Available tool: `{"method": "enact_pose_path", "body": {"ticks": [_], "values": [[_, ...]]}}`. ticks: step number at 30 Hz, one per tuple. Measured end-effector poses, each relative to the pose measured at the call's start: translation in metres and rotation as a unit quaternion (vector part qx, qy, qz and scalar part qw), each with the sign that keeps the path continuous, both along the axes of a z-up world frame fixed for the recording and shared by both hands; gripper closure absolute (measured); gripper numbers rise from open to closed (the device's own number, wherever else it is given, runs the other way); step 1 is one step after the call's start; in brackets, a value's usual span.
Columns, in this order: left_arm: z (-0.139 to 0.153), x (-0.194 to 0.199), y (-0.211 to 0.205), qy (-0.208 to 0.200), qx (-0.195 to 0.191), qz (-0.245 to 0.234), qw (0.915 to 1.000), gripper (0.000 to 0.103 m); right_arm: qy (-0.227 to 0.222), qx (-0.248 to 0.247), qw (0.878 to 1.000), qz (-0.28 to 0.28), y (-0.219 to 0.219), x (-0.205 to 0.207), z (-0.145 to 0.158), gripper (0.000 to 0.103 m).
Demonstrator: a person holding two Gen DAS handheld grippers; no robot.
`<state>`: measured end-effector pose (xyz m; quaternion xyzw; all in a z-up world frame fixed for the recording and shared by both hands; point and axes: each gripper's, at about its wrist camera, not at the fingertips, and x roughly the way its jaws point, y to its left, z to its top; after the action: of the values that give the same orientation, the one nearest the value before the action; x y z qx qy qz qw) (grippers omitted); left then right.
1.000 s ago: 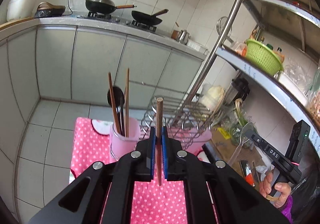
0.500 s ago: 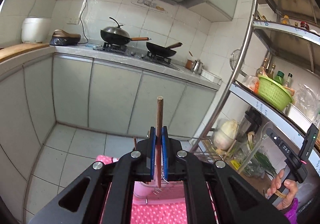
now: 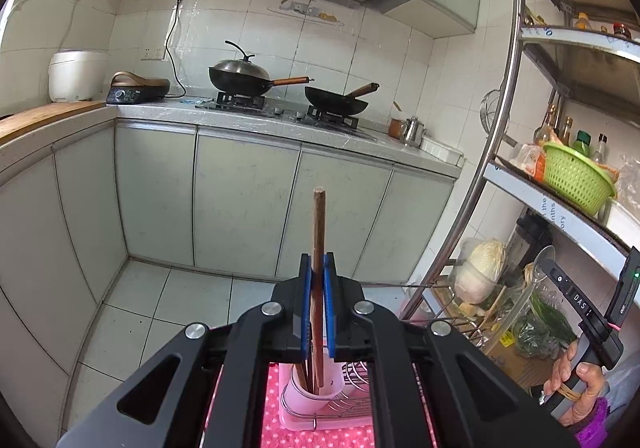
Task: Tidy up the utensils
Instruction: 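Lower chopstick into its pink cup while right gripper lowers the clear spoon into the other cup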
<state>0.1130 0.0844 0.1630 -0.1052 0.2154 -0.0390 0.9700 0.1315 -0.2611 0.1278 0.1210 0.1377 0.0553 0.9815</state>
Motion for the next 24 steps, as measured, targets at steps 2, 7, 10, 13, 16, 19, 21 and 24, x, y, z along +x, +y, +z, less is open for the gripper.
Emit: {"method": "enact_pose_path", "body": {"ticks": [2, 7, 10, 13, 16, 19, 21, 24], "values": [[-0.008, 0.004, -0.002, 0.008, 0.003, 0.0, 1.0, 0.098, 0.0, -0.007, 1.0, -0.001, 0.002, 0.002, -0.008, 0.1], [-0.025, 0.014, -0.003, 0.03, 0.006, -0.001, 0.9995, 0.098, 0.008, -0.018, 1.0, -0.003, 0.006, 0.008, -0.027, 0.1], [-0.033, 0.016, -0.002, 0.039, 0.008, -0.001, 0.9992, 0.098, 0.019, -0.015, 1.0, 0.002, 0.008, 0.009, -0.037, 0.1], [-0.043, 0.02, -0.001, 0.052, 0.007, 0.0, 0.9986, 0.098, 0.032, -0.019, 0.999, 0.005, 0.013, 0.005, -0.049, 0.1], [-0.051, 0.025, 0.002, 0.064, 0.004, -0.001, 0.9979, 0.098, 0.049, -0.015, 0.999, 0.011, 0.014, 0.002, -0.063, 0.1], [-0.06, 0.031, 0.002, 0.075, 0.005, -0.001, 0.9971, 0.098, 0.068, -0.004, 0.998, 0.014, 0.014, 0.002, -0.077, 0.1], [-0.067, 0.036, 0.002, 0.086, 0.004, -0.002, 0.9963, 0.098, 0.078, 0.002, 0.997, 0.017, 0.014, 0.001, -0.084, 0.1], [-0.078, 0.041, 0.002, 0.098, 0.005, -0.004, 0.9952, 0.098, 0.09, 0.0, 0.996, 0.021, 0.017, 0.0, -0.095, 0.1]]}}
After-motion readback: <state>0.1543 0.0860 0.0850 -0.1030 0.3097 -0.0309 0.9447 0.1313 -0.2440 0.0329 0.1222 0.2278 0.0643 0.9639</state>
